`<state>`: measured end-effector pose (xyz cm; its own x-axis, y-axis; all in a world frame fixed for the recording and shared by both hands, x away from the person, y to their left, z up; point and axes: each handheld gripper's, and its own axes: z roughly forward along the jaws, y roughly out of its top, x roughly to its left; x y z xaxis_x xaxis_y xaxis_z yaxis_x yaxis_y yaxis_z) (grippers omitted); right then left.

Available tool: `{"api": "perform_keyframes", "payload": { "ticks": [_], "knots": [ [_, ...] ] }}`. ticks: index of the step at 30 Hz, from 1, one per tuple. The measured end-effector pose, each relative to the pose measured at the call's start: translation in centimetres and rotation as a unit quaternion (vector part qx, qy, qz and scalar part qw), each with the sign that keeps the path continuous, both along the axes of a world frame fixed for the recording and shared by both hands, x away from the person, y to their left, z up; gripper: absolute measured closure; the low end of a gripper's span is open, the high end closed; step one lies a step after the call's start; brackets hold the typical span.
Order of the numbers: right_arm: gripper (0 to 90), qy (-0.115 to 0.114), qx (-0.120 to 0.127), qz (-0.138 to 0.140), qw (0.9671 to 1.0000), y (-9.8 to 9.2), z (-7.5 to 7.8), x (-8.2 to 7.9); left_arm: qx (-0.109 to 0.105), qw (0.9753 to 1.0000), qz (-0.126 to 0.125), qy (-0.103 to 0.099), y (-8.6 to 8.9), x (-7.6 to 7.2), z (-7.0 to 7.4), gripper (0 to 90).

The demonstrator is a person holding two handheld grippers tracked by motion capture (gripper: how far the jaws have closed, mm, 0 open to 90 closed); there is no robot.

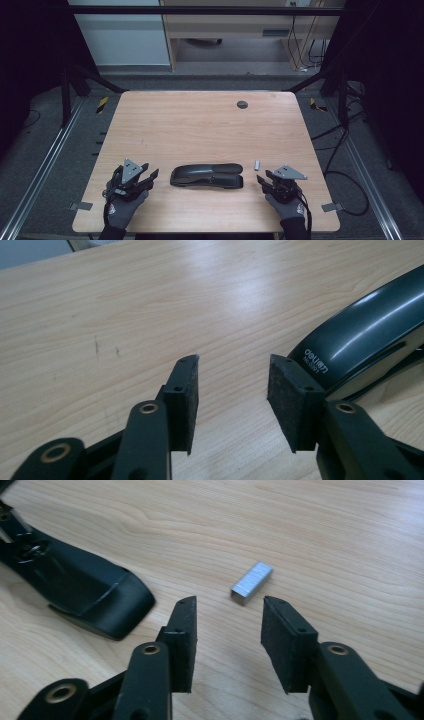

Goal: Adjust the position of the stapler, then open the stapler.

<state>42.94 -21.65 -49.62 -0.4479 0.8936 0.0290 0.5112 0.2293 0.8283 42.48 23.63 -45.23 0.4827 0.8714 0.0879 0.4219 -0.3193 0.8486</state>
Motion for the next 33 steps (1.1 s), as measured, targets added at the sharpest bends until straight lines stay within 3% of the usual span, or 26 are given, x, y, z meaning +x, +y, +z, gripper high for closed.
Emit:
{"api": "perform_keyframes", "payload": {
  "ticks": [5, 11, 12, 14, 22, 33],
  "knots": [
    [51.8, 0.003, -0.003, -0.013, 0.9999, -0.8, 0.1, 0.3, 0.004, 0.9999, -0.014, -0.008, -0.5, 0.2, 0.8, 46.1],
    [49.7, -0.003, -0.002, -0.027, 0.9996, -1.7, 0.2, 0.3, 0.039, 0.9984, -0.037, -0.015, -2.0, 0.7, 2.3, 40.6],
    [49.5, -0.001, 0.002, -0.028, 0.9996, -1.8, 0.2, 0.2, 0.054, 0.9972, -0.047, -0.021, -2.6, 0.7, 2.8, 39.0],
    [49.4, -0.001, 0.003, -0.03, 0.9995, -1.8, 0.2, 0.2, 0.059, 0.9964, -0.052, -0.031, -2.9, 0.7, 3.0, 38.5],
    [49.2, -0.004, -0.002, -0.027, 0.9996, -1.8, 0.1, 0.3, 0.072, 0.9943, -0.07, -0.033, -4.3, 0.5, 4.2, 36.3],
    [51.3, -0.004, -0.007, -0.027, 0.9996, -1.9, -0.2, 0.2, 0.119, 0.9857, -0.106, -0.054, -6.5, -0.4, 6.0, 36.0]
  ]
}}
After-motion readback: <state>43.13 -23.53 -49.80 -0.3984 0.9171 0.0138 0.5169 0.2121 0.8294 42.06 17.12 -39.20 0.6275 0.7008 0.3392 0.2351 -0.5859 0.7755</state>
